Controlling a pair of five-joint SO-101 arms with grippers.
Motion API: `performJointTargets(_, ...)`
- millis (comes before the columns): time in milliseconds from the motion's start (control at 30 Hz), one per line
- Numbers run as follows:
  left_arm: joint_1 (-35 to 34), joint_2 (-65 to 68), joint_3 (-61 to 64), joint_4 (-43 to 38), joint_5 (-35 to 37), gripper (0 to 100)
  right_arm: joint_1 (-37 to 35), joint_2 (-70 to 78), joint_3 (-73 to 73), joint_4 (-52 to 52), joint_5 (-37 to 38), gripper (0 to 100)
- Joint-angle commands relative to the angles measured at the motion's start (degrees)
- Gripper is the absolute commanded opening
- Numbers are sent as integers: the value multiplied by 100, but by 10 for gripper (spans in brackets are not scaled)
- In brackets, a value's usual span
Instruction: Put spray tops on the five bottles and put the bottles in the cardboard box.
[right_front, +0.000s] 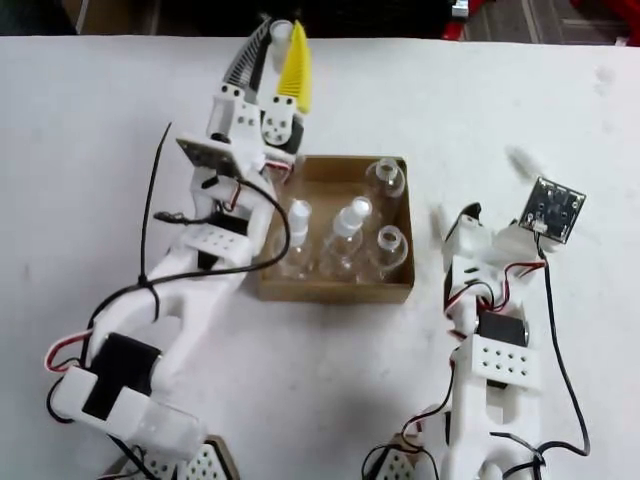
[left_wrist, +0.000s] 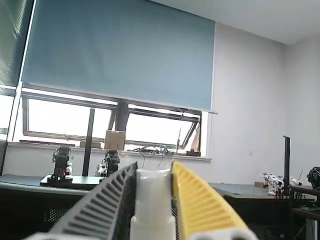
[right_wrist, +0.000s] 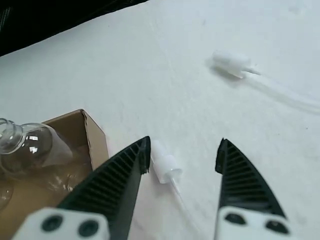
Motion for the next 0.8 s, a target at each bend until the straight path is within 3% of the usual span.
performJointTargets(0, -66, -356, 79, 35, 44, 22, -48, -57, -35, -136, 9, 190)
performJointTargets(767, -163, -145, 633, 26, 35, 24, -48, -57, -35, -136, 9, 190)
